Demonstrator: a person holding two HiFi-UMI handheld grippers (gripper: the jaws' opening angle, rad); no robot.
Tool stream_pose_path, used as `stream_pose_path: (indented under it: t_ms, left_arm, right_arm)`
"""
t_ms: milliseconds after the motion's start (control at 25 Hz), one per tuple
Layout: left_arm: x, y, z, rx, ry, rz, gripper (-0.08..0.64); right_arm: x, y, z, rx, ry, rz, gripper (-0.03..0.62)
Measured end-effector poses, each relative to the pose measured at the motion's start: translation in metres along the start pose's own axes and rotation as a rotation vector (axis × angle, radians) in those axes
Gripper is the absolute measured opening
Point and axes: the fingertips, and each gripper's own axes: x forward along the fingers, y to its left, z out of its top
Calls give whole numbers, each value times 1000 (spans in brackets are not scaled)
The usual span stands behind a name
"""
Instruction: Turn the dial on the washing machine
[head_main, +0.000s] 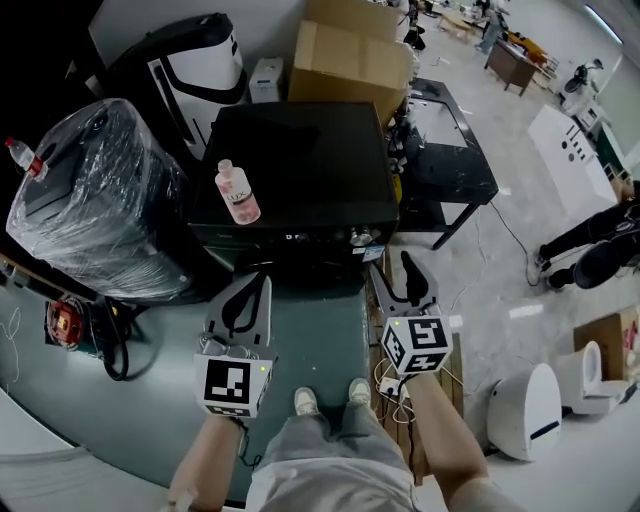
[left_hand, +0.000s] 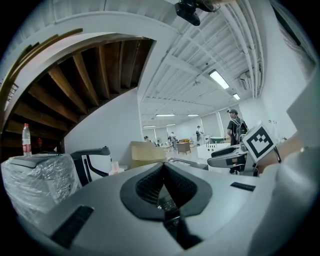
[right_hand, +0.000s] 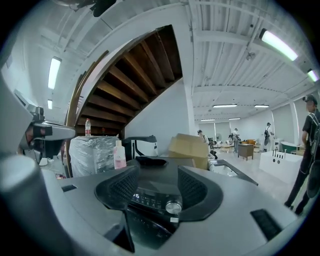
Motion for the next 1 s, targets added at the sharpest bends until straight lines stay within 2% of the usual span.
stream_pose_path:
  t_ms: [200, 320, 600, 760, 1000]
  left_arm:
    - [29, -4, -29, 28, 21, 30, 20]
    - [47, -7, -45, 9, 26, 53, 19]
    - [81, -7, -91, 35, 49, 91, 19]
    - [93, -7, -109, -70, 26, 111, 20]
    - [108, -4, -156, -46, 71, 125, 20]
  right_arm:
    - [30, -13, -22, -50, 6, 14, 259]
    - [48, -19, -42, -65, 23, 32, 261]
    - [88, -36, -87, -45, 40, 57, 264]
    - [109, -38, -117, 76, 65, 101, 267]
    - [136, -46, -154, 195, 85, 107, 278]
